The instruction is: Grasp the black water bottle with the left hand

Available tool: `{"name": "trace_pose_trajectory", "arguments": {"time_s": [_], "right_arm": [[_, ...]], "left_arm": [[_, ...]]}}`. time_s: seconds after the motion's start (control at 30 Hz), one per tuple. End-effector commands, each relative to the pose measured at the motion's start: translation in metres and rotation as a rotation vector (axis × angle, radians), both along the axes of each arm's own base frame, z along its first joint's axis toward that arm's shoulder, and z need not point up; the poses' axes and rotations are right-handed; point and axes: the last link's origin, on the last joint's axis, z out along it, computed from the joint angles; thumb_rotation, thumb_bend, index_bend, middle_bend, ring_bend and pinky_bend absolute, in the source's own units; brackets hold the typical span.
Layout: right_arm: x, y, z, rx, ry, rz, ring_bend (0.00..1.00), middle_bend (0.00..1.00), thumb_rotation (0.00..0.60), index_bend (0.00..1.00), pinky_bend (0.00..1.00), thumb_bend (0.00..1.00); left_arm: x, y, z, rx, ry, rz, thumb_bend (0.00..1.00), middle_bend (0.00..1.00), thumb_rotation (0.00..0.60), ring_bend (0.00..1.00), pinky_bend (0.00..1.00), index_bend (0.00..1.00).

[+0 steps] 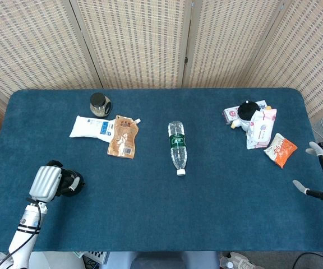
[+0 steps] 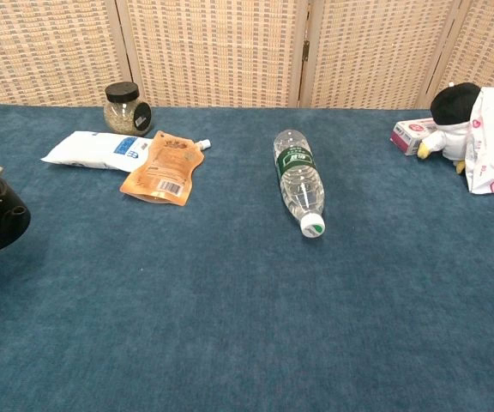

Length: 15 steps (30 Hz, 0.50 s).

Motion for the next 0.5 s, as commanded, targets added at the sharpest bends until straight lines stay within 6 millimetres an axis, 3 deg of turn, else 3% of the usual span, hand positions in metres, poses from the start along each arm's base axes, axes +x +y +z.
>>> {"name": "trace_pose_trajectory", "arguments": {"time_s": [0.03, 0.5], "right_arm": [[0.0001, -0.0002, 0.0, 0.0, 0.0, 0.0, 0.14, 0.25, 0.6, 0.1, 0.11, 0.17], [-0.0009, 0.0007, 0.0003, -0.004, -0.001, -0.006, 0.14, 0.25, 0.6, 0.1, 0.11, 0.17]], "left_arm": [[-0.0007, -0.0002, 0.0003, 0.001, 0.002, 0.0, 0.36, 1.0, 0.51, 0.88, 0.35, 1.0], [-0.0011, -0.0007, -0.0006, -0.001, 0.006, 0.001, 0.36, 1.0, 0.492, 0.88, 0.35, 1.0]]}}
